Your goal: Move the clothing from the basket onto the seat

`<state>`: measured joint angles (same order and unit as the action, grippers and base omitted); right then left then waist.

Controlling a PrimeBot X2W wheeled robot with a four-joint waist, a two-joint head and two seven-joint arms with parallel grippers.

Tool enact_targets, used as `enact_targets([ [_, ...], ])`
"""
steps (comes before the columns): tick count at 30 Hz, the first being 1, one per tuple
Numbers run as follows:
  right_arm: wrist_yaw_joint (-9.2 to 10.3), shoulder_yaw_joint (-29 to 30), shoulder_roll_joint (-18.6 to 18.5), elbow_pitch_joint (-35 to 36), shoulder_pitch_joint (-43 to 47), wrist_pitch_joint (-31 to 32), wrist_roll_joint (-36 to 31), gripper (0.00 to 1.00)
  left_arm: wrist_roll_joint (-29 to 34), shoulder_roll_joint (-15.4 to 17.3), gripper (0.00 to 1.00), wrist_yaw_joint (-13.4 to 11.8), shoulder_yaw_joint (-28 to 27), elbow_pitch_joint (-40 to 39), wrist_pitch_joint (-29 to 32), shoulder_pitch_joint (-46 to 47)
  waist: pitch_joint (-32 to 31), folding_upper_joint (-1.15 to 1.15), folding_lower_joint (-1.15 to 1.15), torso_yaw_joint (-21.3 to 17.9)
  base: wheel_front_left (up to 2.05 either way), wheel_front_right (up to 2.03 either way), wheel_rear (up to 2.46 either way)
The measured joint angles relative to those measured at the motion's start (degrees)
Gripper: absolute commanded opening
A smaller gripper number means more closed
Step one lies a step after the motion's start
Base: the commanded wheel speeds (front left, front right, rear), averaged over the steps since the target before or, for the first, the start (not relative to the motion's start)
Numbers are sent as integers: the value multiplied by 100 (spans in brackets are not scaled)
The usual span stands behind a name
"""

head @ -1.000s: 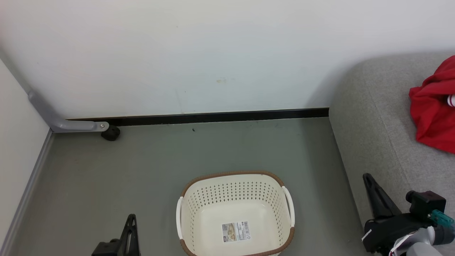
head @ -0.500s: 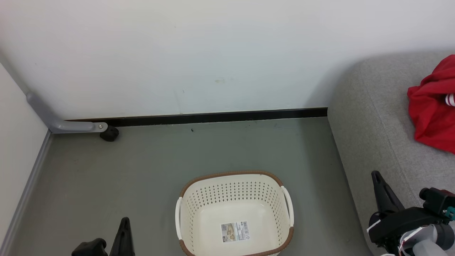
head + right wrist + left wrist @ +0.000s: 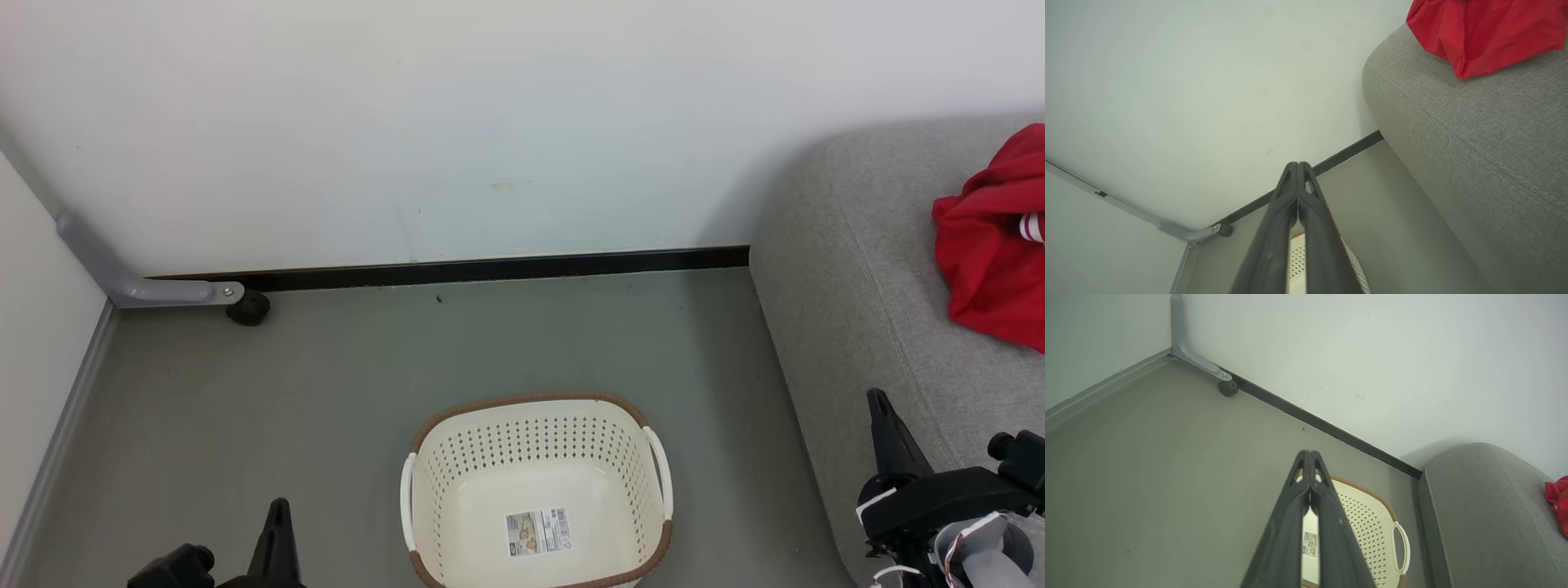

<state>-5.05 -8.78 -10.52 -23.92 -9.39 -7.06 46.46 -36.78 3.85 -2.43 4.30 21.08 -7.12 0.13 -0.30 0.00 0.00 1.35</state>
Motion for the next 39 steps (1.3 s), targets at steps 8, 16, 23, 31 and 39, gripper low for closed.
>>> enact_targets([
  [8,-4,199,91,87,55,153,530,0,-659,-25,0,101,-103,-46,176,63,5,0,0,-16,0,0,0],
  [16,-11,397,185,156,74,310,1054,0,-1304,-32,0,213,-216,-93,352,81,10,0,0,-31,0,0,0],
  [23,-52,568,260,204,87,456,1527,0,-1825,-48,0,302,-313,-134,490,96,14,0,0,-46,0,0,0],
  [31,-59,793,369,302,169,643,2102,0,-2540,-67,0,453,-433,-187,660,183,20,0,0,-64,0,0,0],
  [39,-102,987,456,375,191,804,2653,0,-3204,-79,0,553,-545,-225,818,215,25,0,0,-80,0,0,0],
])
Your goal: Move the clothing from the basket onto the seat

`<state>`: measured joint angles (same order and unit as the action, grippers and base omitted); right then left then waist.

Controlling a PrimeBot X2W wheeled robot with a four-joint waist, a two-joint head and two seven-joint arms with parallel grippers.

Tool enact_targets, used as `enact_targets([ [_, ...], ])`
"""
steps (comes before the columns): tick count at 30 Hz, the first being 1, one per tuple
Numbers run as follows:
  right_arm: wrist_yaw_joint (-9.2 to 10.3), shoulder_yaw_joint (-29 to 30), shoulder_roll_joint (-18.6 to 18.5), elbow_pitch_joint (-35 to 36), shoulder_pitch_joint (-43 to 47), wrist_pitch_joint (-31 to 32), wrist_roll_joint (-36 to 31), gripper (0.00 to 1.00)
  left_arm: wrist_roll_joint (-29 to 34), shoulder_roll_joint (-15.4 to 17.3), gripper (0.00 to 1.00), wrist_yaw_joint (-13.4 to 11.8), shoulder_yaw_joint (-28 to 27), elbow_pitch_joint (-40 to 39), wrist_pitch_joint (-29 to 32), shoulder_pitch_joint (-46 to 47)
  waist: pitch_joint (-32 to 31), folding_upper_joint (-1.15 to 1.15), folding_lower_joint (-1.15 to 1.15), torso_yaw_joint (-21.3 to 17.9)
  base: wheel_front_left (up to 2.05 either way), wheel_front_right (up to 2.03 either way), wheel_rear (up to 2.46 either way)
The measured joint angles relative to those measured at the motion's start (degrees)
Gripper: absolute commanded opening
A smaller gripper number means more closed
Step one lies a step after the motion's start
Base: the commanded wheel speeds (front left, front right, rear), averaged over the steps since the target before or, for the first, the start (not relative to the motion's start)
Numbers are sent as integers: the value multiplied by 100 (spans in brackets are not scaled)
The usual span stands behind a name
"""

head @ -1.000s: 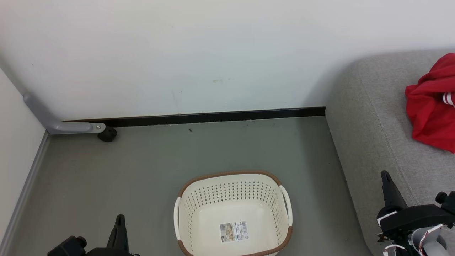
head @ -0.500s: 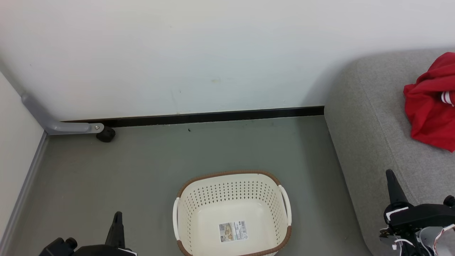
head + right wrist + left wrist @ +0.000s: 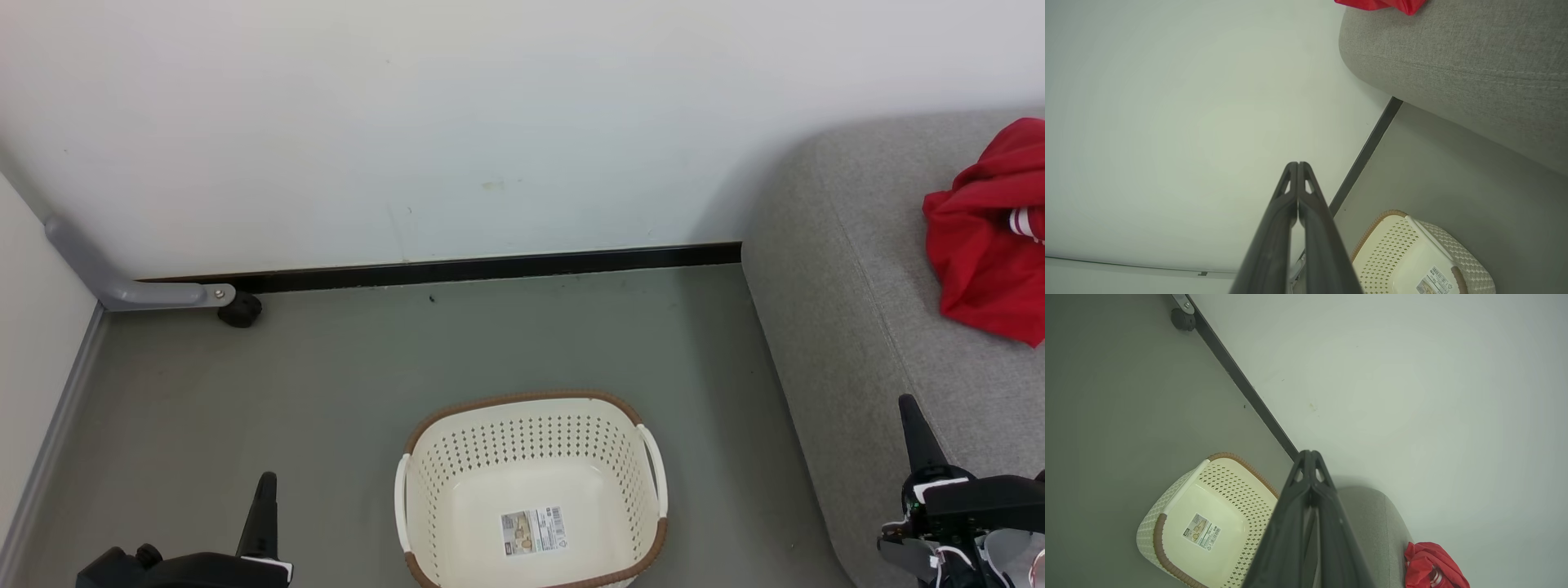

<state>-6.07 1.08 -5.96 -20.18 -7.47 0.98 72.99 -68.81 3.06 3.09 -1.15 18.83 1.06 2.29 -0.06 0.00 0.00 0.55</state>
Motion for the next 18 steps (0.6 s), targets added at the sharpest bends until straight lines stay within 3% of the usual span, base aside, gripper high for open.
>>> enact_targets([
  [18,-33,437,223,156,110,357,1168,0,-1439,-41,0,254,-245,-77,348,114,10,0,0,-36,0,0,0],
])
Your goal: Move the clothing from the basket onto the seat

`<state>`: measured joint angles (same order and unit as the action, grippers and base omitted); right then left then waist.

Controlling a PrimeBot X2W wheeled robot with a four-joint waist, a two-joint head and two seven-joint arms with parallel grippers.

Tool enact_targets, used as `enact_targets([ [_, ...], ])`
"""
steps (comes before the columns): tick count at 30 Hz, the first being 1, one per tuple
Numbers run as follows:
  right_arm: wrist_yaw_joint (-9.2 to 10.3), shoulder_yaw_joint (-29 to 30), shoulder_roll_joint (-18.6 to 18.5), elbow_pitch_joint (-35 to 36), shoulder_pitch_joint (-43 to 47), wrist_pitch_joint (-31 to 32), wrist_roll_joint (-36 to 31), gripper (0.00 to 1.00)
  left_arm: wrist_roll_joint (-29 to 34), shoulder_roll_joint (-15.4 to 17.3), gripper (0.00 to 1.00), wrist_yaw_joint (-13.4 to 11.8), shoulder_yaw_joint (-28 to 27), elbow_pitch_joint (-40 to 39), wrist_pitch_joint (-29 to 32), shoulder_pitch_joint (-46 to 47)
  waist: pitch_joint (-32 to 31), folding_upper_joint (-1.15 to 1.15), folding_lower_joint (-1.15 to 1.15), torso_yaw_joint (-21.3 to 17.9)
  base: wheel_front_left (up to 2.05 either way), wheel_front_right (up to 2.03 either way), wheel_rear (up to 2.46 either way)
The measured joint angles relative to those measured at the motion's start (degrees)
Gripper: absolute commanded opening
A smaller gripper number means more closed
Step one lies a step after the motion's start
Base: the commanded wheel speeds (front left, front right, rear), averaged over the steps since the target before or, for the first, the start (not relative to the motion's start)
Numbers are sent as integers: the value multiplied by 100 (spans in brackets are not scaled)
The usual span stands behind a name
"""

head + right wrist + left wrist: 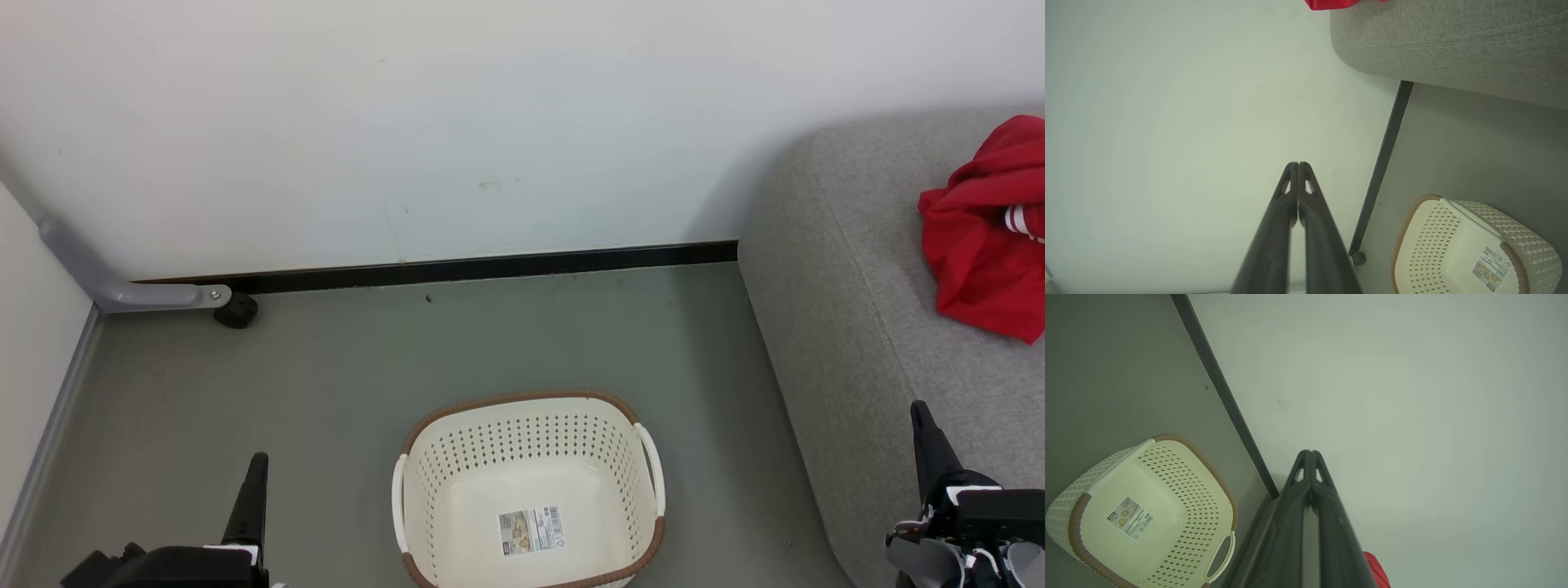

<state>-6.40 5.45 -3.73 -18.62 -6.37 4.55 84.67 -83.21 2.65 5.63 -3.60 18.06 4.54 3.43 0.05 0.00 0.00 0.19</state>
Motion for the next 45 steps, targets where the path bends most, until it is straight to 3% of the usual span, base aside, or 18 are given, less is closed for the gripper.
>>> enact_targets([
  [10,-25,231,110,97,23,193,658,0,-746,-22,0,133,-133,-46,196,73,5,0,0,-19,0,0,0],
  [45,-25,244,120,113,27,192,666,0,-748,-33,0,145,-136,-67,196,90,6,0,0,-19,0,0,0],
])
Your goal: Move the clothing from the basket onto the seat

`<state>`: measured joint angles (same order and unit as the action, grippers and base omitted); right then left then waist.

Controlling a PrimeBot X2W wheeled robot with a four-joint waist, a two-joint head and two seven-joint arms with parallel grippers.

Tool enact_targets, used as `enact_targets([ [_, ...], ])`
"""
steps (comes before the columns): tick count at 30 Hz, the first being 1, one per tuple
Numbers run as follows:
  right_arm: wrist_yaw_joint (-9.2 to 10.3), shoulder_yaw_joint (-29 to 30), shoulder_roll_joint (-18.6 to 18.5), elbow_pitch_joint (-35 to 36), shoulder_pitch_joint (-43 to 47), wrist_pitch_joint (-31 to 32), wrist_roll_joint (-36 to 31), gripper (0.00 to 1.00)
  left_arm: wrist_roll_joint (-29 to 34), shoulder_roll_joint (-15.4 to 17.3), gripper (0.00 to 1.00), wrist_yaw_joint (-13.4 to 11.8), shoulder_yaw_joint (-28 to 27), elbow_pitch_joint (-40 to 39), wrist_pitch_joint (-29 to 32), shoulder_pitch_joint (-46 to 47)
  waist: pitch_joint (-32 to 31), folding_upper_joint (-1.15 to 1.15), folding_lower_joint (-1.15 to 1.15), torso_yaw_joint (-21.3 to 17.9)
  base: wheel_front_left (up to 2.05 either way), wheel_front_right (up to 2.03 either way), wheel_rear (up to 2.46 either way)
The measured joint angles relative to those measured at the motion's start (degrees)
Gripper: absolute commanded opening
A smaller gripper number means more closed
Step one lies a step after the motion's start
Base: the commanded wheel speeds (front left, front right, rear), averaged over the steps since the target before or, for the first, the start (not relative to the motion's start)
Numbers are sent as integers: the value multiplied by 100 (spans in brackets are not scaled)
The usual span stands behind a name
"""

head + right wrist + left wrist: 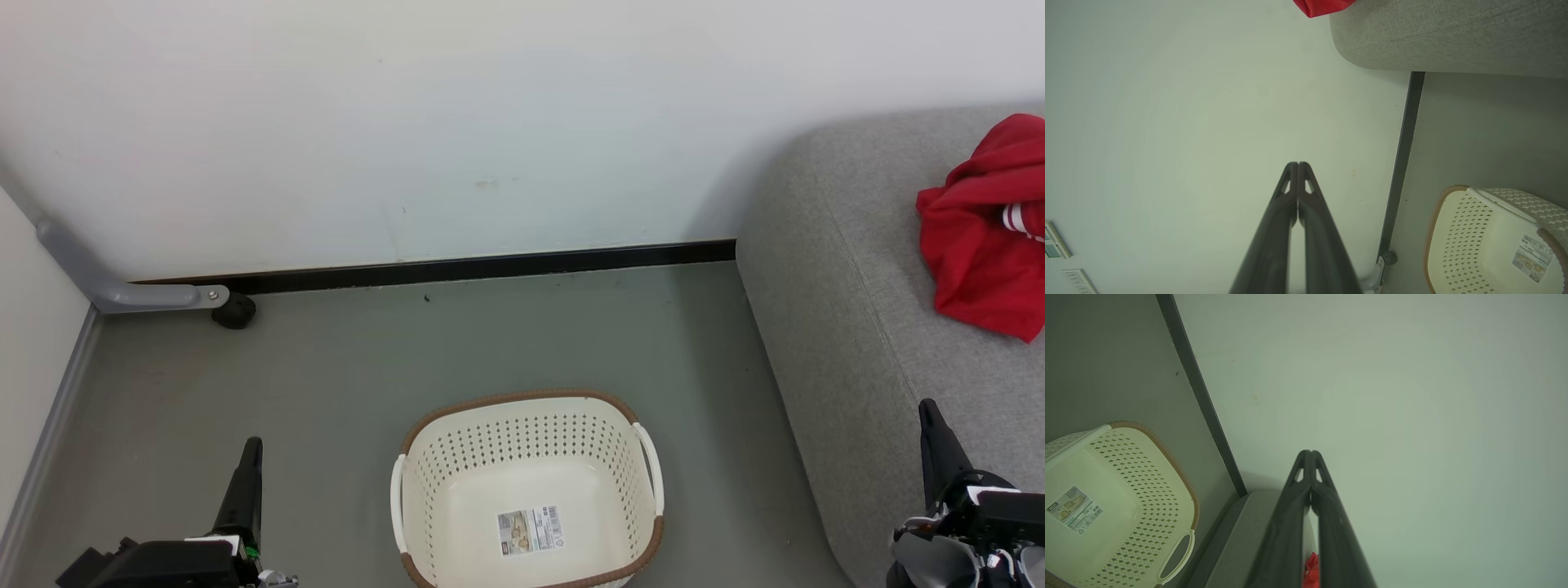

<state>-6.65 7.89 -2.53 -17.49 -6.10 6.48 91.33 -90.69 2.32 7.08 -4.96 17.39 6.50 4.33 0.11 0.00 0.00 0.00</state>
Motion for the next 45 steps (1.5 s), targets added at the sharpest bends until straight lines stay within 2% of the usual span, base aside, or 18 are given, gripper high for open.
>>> enact_targets([
  [45,0,-1,1,4,5,0,2,0,0,-2,0,0,1,-10,-1,0,1,0,0,0,0,0,0],
])
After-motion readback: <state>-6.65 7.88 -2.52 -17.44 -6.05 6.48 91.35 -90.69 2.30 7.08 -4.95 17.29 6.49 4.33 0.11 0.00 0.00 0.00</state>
